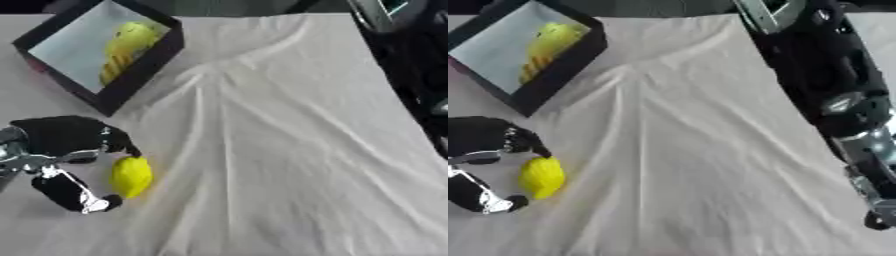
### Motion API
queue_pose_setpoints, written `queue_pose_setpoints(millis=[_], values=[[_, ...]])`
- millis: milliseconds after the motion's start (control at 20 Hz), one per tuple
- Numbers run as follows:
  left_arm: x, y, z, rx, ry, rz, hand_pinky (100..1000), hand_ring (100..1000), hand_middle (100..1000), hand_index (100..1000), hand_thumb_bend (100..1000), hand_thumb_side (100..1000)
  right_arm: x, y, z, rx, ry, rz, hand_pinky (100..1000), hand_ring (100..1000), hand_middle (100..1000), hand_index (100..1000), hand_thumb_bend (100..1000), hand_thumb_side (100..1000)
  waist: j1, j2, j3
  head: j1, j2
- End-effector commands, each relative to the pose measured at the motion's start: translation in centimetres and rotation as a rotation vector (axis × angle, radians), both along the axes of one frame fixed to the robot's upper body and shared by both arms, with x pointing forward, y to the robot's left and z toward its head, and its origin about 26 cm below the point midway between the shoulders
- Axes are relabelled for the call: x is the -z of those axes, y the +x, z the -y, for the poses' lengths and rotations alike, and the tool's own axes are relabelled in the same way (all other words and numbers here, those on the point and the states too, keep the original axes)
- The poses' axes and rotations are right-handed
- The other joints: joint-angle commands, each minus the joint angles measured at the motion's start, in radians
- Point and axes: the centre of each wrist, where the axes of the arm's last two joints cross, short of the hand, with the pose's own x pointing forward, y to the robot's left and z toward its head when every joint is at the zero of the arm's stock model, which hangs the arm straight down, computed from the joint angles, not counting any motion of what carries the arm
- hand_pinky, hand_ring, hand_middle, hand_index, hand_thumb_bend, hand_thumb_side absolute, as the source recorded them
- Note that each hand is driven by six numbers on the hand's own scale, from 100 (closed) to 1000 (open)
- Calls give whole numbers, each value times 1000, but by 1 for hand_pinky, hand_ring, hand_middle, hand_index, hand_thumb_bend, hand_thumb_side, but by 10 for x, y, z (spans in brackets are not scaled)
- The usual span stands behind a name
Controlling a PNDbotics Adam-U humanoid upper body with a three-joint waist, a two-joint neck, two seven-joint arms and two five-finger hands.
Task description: Pick up objects on the table and place them in the box.
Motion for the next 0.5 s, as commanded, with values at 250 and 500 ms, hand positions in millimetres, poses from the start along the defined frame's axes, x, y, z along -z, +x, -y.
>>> queue_pose_setpoints(millis=[250, 500], values=[[-6, 5, 4, -1, -23, 49, 835, 769, 763, 903, 365, 563, -7, -1, 5, -4, 16, 14, 881, 792, 728, 825, 100, 100, 0, -11, -4, 5, 0], [-5, 7, 10, 10, -33, 75, 832, 766, 759, 901, 367, 552, -5, 0, 8, 1, 22, 6, 882, 792, 728, 825, 100, 106, -1, -8, -6, 8, 0]])
